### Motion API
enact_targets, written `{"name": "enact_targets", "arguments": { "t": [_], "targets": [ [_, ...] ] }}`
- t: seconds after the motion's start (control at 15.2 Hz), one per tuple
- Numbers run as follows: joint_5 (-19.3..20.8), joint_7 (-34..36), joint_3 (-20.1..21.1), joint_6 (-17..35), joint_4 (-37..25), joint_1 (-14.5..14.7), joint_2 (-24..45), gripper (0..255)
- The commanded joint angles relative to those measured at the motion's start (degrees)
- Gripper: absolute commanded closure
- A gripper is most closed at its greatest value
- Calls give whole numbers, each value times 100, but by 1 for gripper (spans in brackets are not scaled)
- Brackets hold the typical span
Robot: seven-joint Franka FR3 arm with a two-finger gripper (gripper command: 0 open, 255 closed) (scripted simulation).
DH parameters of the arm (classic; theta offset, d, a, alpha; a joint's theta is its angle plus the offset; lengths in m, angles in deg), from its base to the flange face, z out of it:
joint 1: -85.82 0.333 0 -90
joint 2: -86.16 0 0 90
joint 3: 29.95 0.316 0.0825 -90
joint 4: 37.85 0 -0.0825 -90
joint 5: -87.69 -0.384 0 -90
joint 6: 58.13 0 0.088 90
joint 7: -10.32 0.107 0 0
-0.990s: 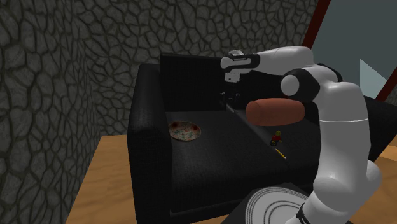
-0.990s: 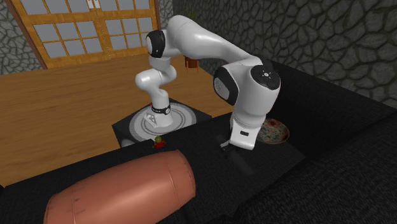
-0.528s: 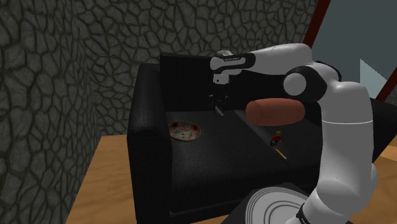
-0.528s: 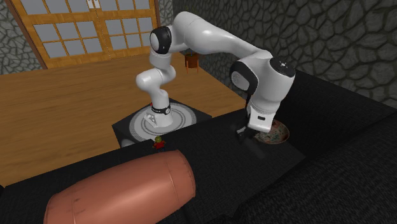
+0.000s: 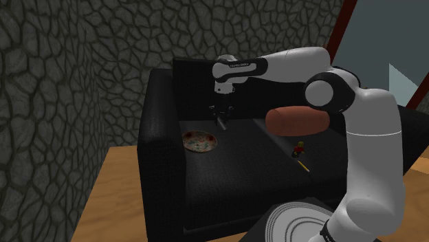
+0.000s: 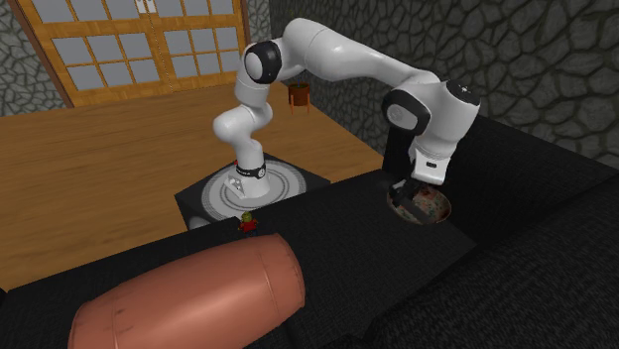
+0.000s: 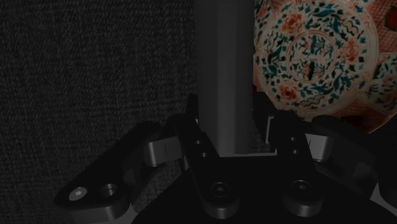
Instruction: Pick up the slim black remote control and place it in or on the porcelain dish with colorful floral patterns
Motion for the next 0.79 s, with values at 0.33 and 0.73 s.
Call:
{"name": "enact_targets", "arguments": {
  "t": [0.33, 0.73],
  "targets": [
    [-32, 809, 254, -9, -355, 562, 246, 255],
    [-40, 1122, 351, 153, -480, 808, 490, 255]
  ]
}}
